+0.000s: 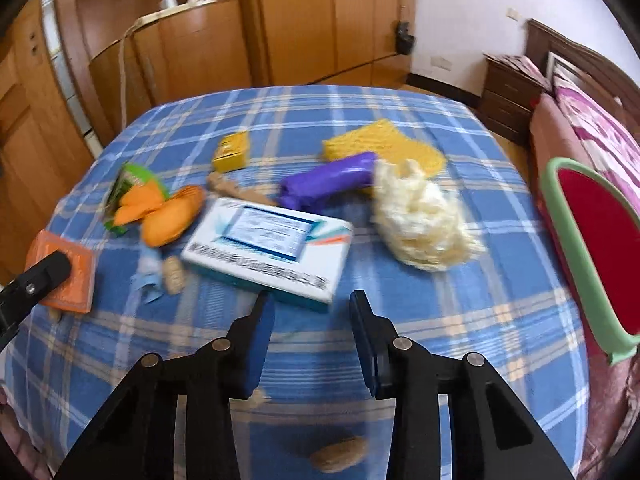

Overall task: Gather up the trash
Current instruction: 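Grasp the orange box with the left tool while the right tool grasps the white medicine box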

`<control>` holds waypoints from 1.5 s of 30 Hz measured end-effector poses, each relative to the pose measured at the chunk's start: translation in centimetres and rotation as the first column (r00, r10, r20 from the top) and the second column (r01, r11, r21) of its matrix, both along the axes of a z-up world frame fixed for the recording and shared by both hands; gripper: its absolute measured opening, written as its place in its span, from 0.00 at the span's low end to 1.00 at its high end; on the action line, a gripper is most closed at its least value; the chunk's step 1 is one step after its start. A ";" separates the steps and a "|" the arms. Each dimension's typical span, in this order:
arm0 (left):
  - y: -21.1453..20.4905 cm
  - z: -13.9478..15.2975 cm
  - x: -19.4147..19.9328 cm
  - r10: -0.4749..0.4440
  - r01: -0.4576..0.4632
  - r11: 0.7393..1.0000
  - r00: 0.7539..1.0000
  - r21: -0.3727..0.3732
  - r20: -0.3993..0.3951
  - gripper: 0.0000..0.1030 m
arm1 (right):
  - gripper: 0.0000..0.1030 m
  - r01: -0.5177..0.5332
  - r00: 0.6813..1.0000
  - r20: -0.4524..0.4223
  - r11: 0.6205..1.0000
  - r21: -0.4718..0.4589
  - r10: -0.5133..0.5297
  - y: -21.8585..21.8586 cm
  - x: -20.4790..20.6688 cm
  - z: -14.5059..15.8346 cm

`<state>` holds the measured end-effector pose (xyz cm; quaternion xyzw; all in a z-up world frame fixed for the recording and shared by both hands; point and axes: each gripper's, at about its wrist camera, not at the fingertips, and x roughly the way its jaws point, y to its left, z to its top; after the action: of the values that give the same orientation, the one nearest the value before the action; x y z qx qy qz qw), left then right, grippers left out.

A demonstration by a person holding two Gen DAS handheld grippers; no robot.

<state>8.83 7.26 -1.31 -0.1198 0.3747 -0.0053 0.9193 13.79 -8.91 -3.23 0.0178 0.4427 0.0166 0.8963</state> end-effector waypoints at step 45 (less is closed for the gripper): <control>0.3 0.4 -1.0 0.027 -0.027 0.999 1.000 0.036 -0.005 0.44 | 0.59 -0.306 0.950 -0.037 0.946 0.106 0.311 2.4 -0.1 1.0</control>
<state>7.85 7.58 -0.86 -0.1083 0.3756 0.0140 0.9203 13.71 -6.53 -2.18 -0.0069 0.4625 0.1781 0.8685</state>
